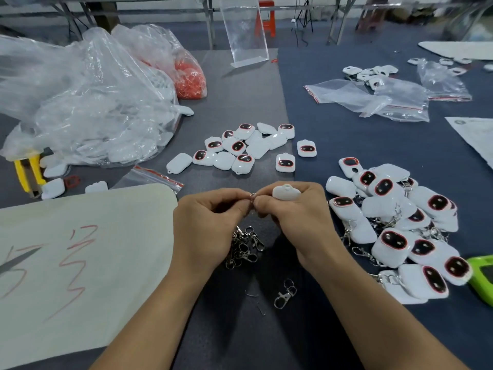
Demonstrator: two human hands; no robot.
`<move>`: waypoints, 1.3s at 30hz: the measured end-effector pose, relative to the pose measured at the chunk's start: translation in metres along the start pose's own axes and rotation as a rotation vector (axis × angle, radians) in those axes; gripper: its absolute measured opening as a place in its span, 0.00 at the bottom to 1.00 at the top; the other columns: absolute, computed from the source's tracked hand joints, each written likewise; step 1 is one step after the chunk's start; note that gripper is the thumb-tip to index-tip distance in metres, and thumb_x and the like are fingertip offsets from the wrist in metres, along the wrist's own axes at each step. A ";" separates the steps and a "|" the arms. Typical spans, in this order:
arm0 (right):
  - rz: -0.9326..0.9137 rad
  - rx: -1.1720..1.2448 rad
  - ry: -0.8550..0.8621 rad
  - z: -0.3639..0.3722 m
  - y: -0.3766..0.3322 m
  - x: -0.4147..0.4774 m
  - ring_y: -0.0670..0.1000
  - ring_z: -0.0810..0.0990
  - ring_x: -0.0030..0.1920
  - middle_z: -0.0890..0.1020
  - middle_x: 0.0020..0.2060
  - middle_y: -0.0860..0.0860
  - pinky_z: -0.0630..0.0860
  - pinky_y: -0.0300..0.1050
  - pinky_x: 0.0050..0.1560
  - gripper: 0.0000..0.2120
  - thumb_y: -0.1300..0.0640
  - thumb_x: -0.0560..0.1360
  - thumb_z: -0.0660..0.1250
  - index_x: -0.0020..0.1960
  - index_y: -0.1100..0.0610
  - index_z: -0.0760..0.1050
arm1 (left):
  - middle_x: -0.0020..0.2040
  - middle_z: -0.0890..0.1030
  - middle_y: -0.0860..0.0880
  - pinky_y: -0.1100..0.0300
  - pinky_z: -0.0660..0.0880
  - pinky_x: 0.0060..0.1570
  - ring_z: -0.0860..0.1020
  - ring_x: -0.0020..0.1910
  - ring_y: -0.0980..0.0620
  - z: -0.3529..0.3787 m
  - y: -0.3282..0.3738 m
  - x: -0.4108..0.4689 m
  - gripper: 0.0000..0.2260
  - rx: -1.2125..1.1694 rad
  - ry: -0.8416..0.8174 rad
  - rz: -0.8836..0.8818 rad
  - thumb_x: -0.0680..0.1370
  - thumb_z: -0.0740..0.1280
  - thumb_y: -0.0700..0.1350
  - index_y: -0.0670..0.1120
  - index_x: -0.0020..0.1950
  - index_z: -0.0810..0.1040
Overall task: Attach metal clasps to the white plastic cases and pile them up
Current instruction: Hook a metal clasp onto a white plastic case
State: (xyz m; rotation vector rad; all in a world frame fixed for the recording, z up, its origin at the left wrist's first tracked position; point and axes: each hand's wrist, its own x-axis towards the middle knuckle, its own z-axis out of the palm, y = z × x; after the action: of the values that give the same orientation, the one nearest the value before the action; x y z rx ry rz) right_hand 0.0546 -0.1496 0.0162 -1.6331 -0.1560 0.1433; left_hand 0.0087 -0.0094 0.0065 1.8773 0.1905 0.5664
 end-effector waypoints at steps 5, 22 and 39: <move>-0.003 0.025 -0.045 -0.001 0.001 0.001 0.46 0.79 0.32 0.84 0.30 0.54 0.72 0.36 0.33 0.05 0.64 0.67 0.75 0.36 0.56 0.85 | 0.36 0.86 0.57 0.62 0.79 0.40 0.83 0.35 0.58 -0.002 0.002 0.000 0.07 -0.039 -0.024 0.004 0.69 0.74 0.46 0.58 0.42 0.87; -0.132 -0.077 -0.068 -0.005 -0.003 -0.002 0.47 0.83 0.36 0.85 0.32 0.50 0.82 0.46 0.40 0.09 0.66 0.67 0.74 0.36 0.53 0.85 | 0.30 0.83 0.52 0.67 0.72 0.32 0.75 0.29 0.59 -0.011 0.003 0.002 0.06 -0.158 -0.178 -0.119 0.67 0.74 0.41 0.52 0.36 0.87; -0.362 -0.196 -0.165 -0.012 -0.009 -0.007 0.46 0.84 0.38 0.86 0.35 0.45 0.78 0.41 0.41 0.10 0.68 0.70 0.75 0.39 0.54 0.85 | 0.25 0.68 0.49 0.65 0.60 0.26 0.64 0.27 0.55 -0.009 0.013 0.000 0.06 -0.222 -0.242 -0.181 0.64 0.66 0.38 0.43 0.26 0.75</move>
State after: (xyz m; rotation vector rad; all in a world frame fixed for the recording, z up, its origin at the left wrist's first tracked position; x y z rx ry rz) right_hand 0.0499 -0.1616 0.0258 -1.7589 -0.6034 -0.0162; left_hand 0.0025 -0.0065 0.0207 1.6750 0.1310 0.2241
